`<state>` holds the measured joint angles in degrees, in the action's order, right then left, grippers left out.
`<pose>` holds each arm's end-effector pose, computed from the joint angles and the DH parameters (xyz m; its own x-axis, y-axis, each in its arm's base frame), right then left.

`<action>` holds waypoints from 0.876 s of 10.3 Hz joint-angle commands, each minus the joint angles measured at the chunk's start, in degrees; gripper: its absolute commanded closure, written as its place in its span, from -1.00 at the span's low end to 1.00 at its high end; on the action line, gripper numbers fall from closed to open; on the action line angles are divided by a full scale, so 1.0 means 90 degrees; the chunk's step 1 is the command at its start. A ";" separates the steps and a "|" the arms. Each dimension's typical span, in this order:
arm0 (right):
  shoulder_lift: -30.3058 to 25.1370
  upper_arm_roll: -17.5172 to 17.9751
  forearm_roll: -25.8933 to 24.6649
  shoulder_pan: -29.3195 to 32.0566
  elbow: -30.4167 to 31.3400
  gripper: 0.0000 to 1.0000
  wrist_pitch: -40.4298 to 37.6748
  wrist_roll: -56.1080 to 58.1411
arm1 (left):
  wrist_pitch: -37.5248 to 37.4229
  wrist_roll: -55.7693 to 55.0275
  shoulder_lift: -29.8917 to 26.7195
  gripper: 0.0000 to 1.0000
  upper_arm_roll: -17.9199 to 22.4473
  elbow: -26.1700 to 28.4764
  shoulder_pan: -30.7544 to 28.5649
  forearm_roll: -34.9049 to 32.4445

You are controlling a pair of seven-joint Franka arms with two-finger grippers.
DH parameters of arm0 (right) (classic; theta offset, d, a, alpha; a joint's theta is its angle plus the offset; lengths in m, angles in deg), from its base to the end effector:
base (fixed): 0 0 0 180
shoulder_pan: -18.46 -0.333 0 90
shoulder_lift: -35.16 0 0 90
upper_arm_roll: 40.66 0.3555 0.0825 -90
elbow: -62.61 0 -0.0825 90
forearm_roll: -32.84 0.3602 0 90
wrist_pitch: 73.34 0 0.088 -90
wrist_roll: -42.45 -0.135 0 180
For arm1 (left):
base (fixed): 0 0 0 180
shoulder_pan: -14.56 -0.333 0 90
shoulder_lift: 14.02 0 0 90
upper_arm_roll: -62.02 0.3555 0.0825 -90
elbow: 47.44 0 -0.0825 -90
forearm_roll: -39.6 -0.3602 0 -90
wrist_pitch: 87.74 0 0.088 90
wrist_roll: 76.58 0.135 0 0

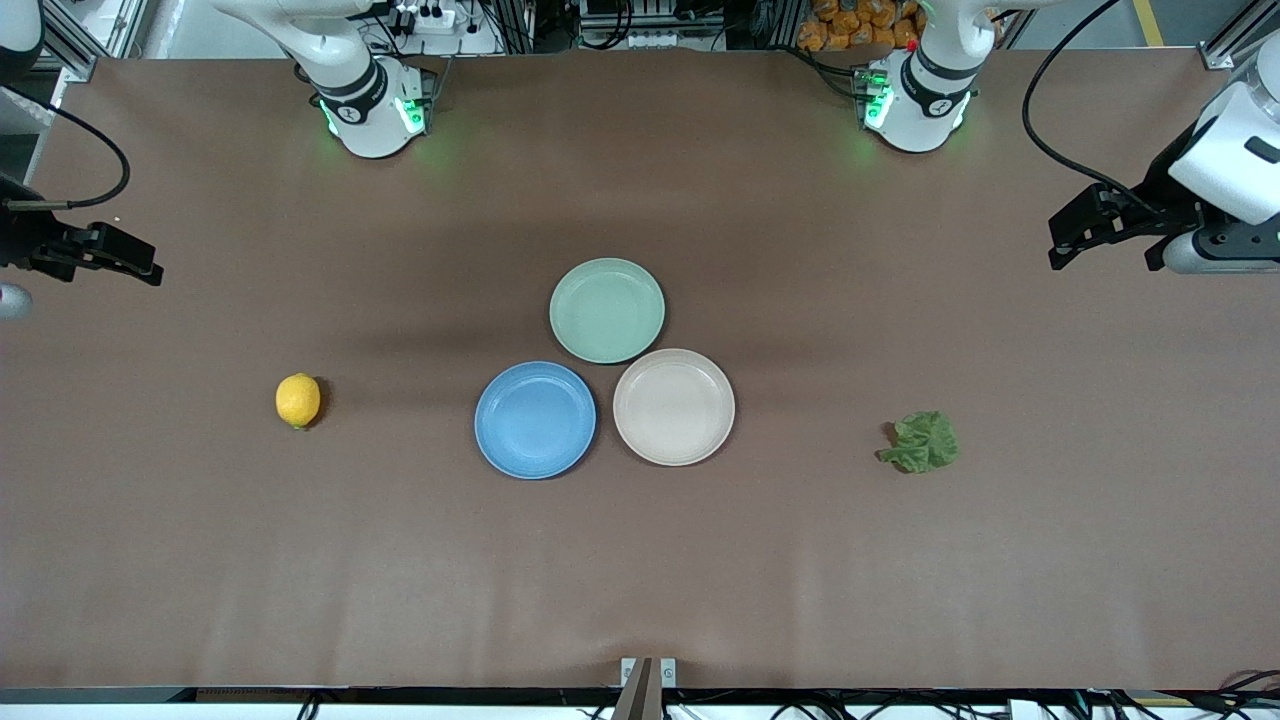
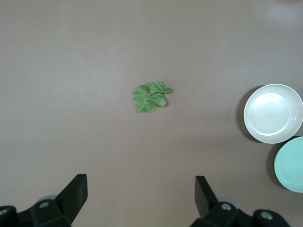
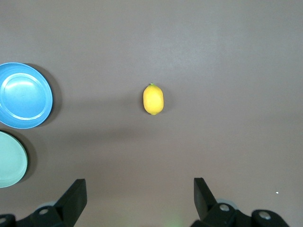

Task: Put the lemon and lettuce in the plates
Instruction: 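Move the right gripper toward the lemon while the left gripper reaches the lettuce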

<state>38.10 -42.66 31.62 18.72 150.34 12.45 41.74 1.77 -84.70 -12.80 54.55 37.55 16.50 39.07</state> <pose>0.5374 -0.0237 0.6201 0.9950 -0.0533 -0.0847 -0.0515 -0.9984 0.0241 0.5327 -0.0861 0.6632 0.9981 -0.0220 0.0581 -0.0221 -0.9998 0.0018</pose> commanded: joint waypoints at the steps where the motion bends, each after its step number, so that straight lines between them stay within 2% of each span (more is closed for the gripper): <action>1: -0.0015 0.0037 -0.0011 0.0029 0.0008 -1.00 -0.0041 -0.0048 | -0.0004 0.0160 -0.0047 -1.00 -0.0010 -0.0029 -0.0040 0.0137; 6: -0.0024 0.0027 -0.0011 0.0039 0.0163 -1.00 -0.0051 -0.0009 | -0.0004 0.0394 0.0147 -1.00 0.0039 0.0049 -0.0050 0.0167; 9: 0.0190 0.0017 -0.0011 0.0234 0.0602 -1.00 0.0835 0.0001 | 0.0676 0.0666 0.0654 -1.00 0.0029 0.0311 -0.0040 0.0157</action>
<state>38.87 -42.80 31.62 19.41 153.36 16.55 41.75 4.47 -81.54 -9.04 54.74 39.08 16.44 39.07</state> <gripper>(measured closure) 0.000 0.000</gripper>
